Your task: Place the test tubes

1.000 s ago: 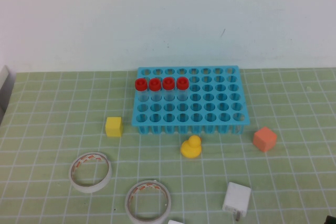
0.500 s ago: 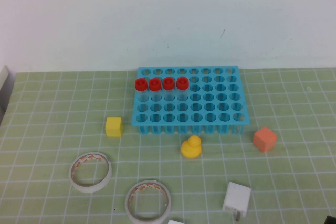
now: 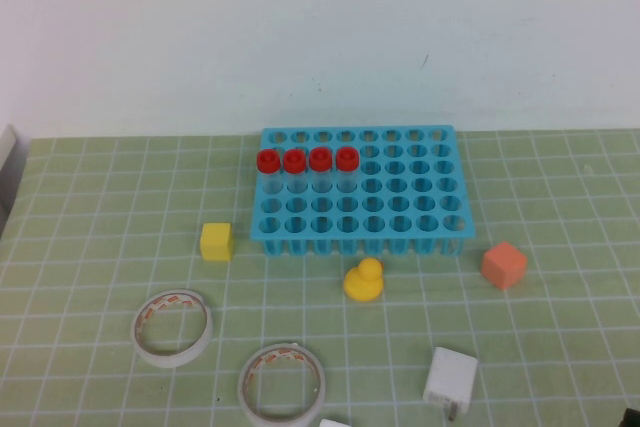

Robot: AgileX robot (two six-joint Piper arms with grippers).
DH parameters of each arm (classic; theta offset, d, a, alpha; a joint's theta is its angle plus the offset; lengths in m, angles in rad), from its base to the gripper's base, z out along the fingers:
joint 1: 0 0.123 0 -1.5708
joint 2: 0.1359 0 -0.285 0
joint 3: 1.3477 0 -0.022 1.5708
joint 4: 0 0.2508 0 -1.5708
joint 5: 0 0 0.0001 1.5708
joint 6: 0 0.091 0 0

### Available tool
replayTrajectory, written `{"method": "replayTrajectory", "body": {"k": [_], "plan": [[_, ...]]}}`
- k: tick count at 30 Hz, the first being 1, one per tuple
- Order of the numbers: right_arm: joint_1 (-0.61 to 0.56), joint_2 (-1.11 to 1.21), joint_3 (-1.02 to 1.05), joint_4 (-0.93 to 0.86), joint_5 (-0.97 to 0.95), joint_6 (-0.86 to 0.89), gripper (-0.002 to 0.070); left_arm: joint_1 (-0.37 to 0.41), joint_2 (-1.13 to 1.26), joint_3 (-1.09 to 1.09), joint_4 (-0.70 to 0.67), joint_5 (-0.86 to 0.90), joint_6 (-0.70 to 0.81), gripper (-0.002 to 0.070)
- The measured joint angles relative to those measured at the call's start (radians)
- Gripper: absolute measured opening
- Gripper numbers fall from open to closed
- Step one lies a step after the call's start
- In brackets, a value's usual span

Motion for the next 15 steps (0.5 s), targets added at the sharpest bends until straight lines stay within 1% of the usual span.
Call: {"method": "replayTrajectory", "body": {"k": [3,6,11,15], "plan": [[-0.030,-0.028,0.000,0.000,0.000,-0.012,-0.0001,0.000,0.000,0.000,0.000,0.000,0.000,-0.0001],[-0.101,-0.080,0.000,0.000,-0.003,-0.018,-0.0001,0.000,0.000,0.000,0.000,0.000,0.000,-0.0001],[-0.289,-0.188,0.000,0.000,0.016,-0.020,-0.0001,0.000,0.000,0.000,0.000,0.000,0.000,-0.0001],[-0.451,-0.269,0.000,0.000,0.071,-0.020,-0.0001,0.000,0.000,0.000,0.000,0.000,0.000,-0.0001]]}}
